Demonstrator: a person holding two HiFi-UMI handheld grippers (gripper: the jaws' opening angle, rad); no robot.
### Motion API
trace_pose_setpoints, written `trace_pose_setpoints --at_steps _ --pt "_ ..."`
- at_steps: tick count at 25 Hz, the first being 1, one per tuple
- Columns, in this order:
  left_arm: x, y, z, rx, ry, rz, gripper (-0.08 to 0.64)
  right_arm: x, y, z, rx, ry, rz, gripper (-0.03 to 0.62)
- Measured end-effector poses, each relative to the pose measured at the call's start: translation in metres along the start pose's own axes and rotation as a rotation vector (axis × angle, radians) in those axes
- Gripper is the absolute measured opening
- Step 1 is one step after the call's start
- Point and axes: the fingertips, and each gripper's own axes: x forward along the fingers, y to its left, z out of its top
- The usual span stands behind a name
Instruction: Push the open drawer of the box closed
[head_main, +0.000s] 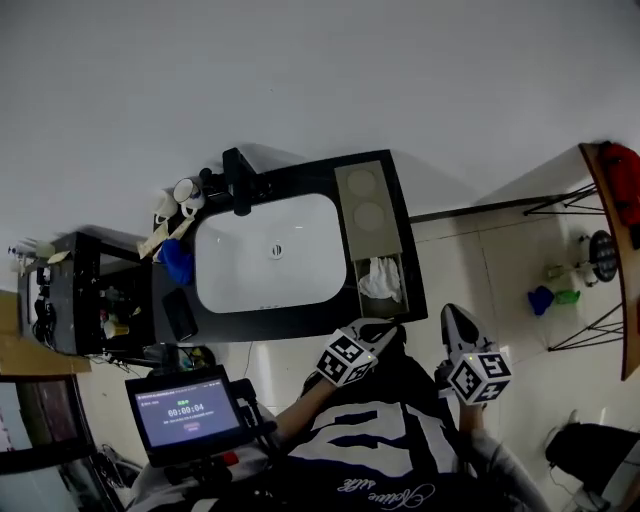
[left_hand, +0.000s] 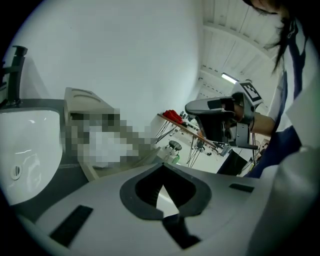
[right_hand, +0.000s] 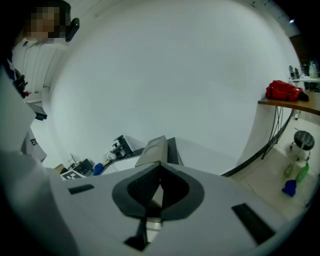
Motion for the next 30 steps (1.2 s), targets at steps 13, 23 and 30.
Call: trace_pose_setpoints --at_steps 13,23,30 --pt "0.023 0.025 0.019 0.011 -0.031 0.2 0.002 0.062 -0.025 0.027 -0.061 0.104 0.189 -0.003" --pt "0.018 0.08 0.05 -0.209 -0.14 0.298 0.002 0.075 -0.039 0.058 -0.084 0.069 0.219 -0.003" --pt "-0.007 0.14 0.066 -0.328 -0.216 0.461 0.002 0.068 -0.061 0.066 -0.061 0.038 0.153 -0.003"
